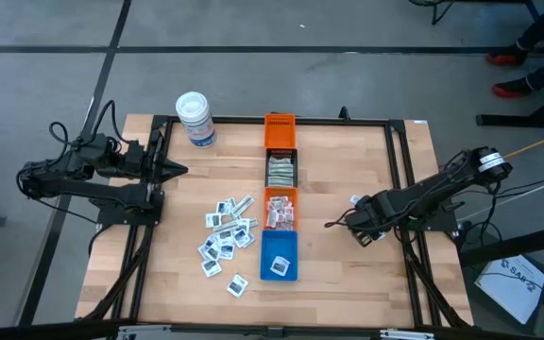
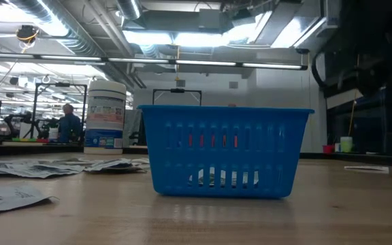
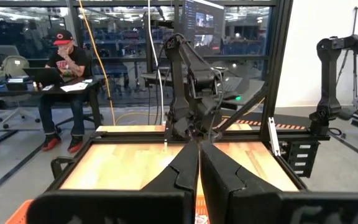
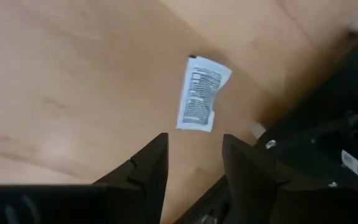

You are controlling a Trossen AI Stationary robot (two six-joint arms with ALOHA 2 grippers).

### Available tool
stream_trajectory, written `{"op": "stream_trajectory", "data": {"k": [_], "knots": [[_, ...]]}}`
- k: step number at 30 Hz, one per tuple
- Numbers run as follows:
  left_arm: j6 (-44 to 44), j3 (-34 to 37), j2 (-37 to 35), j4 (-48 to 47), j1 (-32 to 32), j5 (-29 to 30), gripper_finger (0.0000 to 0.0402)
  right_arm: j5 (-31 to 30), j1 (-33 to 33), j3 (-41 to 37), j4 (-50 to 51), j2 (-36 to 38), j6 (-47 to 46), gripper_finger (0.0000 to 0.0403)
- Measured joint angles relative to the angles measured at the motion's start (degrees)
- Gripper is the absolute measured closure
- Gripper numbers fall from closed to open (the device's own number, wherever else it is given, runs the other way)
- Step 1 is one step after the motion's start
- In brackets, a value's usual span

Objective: Pick & Place First Aid Supplies
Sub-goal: Put the orange ointment pack into the bottom orange bin

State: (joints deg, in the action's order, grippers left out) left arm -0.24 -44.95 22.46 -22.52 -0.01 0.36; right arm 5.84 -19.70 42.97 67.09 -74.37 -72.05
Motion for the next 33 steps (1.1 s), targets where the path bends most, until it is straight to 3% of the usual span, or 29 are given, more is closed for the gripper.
{"op": "stream_trajectory", "data": {"k": [14, 24, 33], "knots": [[0.0, 0.0, 0.0, 0.0, 0.0, 0.0, 0.039, -0.2, 1.9, -11.7, -14.3, 0.0, -2.6, 0.0251], [0.0, 0.0, 0.0, 0.0, 0.0, 0.0, 0.0391, -0.2, 3.8, -13.5, -16.7, 0.2, -1.0, 0.0253], [0.0, 0.0, 0.0, 0.0, 0.0, 0.0, 0.0392, -0.2, 3.8, -13.5, -20.6, 0.1, -1.2, 0.0327]]}}
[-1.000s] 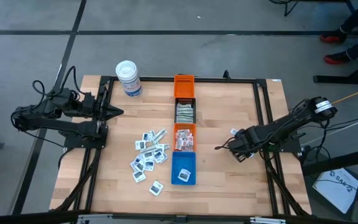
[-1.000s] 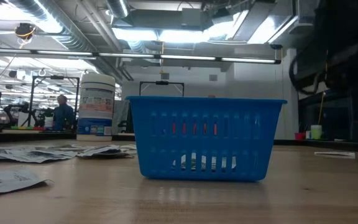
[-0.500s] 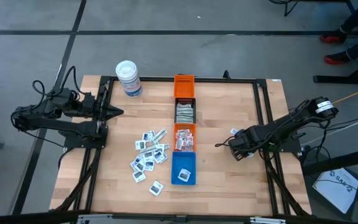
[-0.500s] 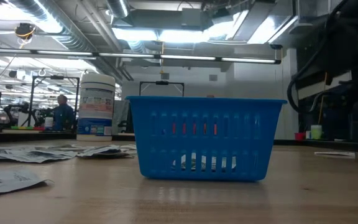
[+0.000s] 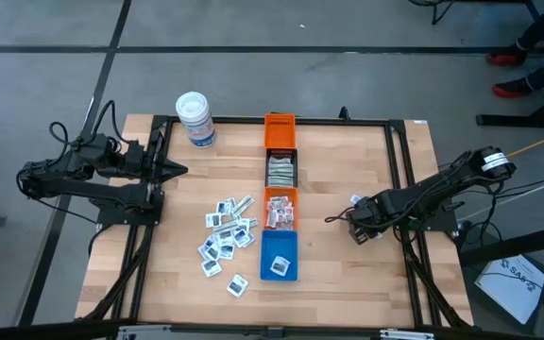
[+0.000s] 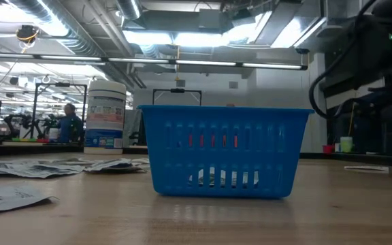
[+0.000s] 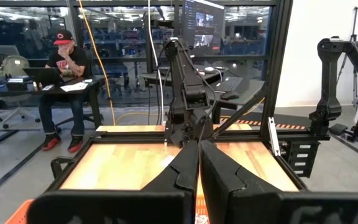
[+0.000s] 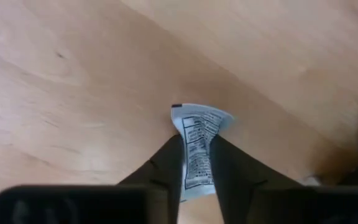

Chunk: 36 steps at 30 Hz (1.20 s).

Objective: Pick & Place First Aid Supplies
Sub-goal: Put the orange ointment pack into the bottom orange bin

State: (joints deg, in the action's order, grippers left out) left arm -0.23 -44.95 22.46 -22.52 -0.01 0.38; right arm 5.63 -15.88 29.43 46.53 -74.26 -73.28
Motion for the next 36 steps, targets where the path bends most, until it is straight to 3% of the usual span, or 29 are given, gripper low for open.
{"op": "stream_trajectory", "data": {"k": [5, 10, 22, 36], "knots": [[0.0, 0.0, 0.0, 0.0, 0.0, 0.0, 0.0393, 0.0, 0.0, 0.6, -0.6, -0.1, -0.2, 0.0373], [0.0, 0.0, 0.0, 0.0, 0.0, 0.0, 0.0389, -2.9, 0.1, 2.8, -3.2, -0.3, 0.3, 0.0395], [0.0, 0.0, 0.0, 0.0, 0.0, 0.0, 0.0389, -5.7, 0.2, 12.0, -3.0, -0.2, 3.8, 0.0394], [0.0, 0.0, 0.0, 0.0, 0.0, 0.0, 0.0393, -11.4, 4.1, 27.0, -2.6, -0.2, 14.9, 0.0396]]}}
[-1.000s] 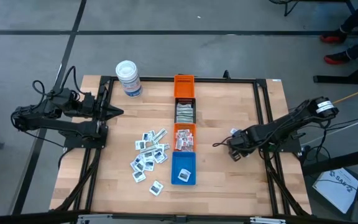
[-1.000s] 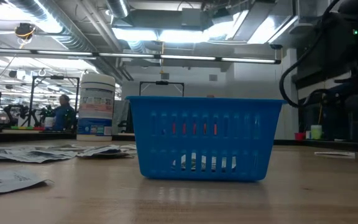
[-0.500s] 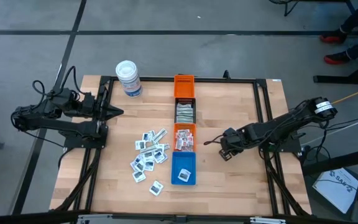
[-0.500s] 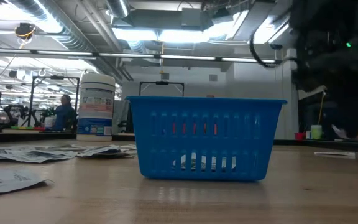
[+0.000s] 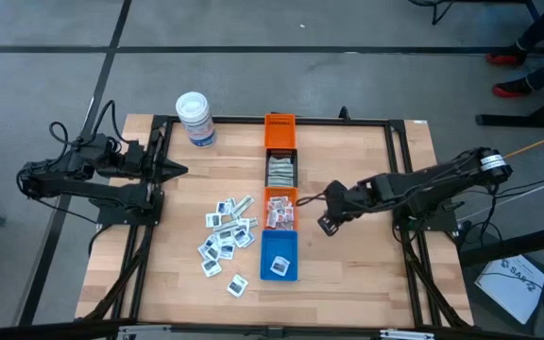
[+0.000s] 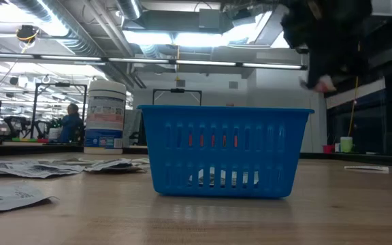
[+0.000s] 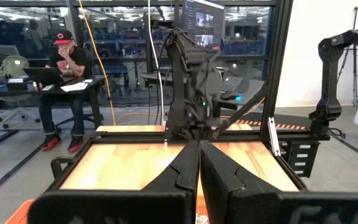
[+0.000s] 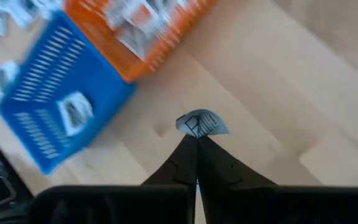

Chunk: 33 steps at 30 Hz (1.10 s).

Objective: Pick & Place First Aid Supplies
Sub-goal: Put the orange ointment pack into the bottom orange bin

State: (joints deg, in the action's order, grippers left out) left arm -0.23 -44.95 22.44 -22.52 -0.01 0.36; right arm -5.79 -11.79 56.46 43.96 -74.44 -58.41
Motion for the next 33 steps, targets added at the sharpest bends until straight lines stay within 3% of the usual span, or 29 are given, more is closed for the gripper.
{"op": "stream_trajectory", "data": {"k": [18, 33], "knots": [[0.0, 0.0, 0.0, 0.0, 0.0, 0.0, 0.0391, -2.2, 3.2, 8.6, 0.2, -0.2, 8.0, 0.0391], [0.0, 0.0, 0.0, 0.0, 0.0, 0.0, 0.0393, -1.7, 5.9, 17.9, 0.1, -8.5, 21.7, 0.0391]]}}
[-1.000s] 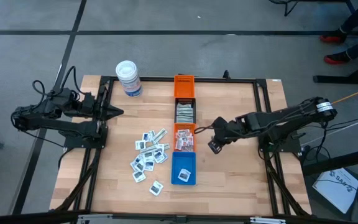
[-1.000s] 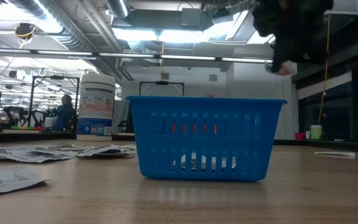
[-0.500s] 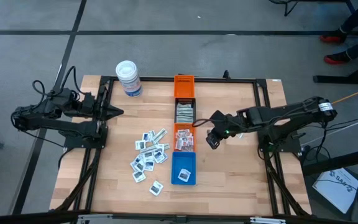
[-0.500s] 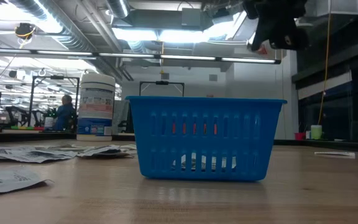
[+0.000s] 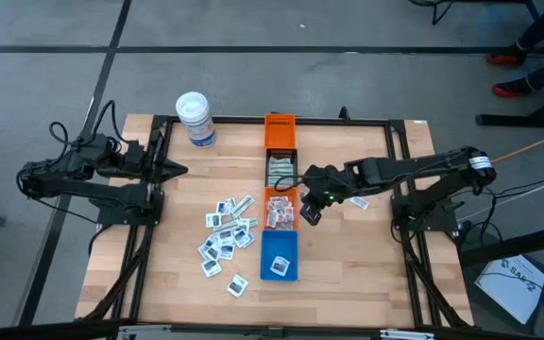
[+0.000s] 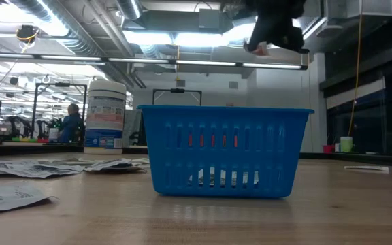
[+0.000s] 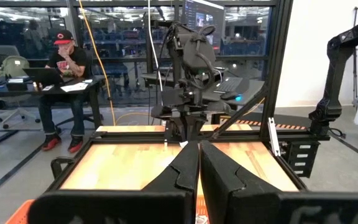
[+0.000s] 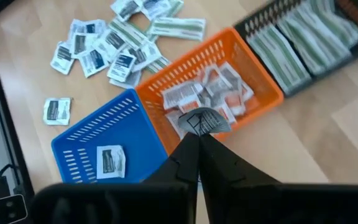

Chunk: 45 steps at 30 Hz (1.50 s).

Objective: Pick & Place First Aid Supplies
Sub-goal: Put the orange ointment pack into the bottom orange bin

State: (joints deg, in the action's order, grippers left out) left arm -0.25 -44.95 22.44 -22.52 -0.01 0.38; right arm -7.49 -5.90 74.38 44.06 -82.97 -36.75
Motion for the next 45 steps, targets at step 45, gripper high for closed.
{"op": "stream_trajectory", "data": {"k": [45], "knots": [[0.0, 0.0, 0.0, 0.0, 0.0, 0.0, 0.0391, 3.2, 2.5, 11.0, 0.5, -23.4, 19.4, 0.0388]]}}
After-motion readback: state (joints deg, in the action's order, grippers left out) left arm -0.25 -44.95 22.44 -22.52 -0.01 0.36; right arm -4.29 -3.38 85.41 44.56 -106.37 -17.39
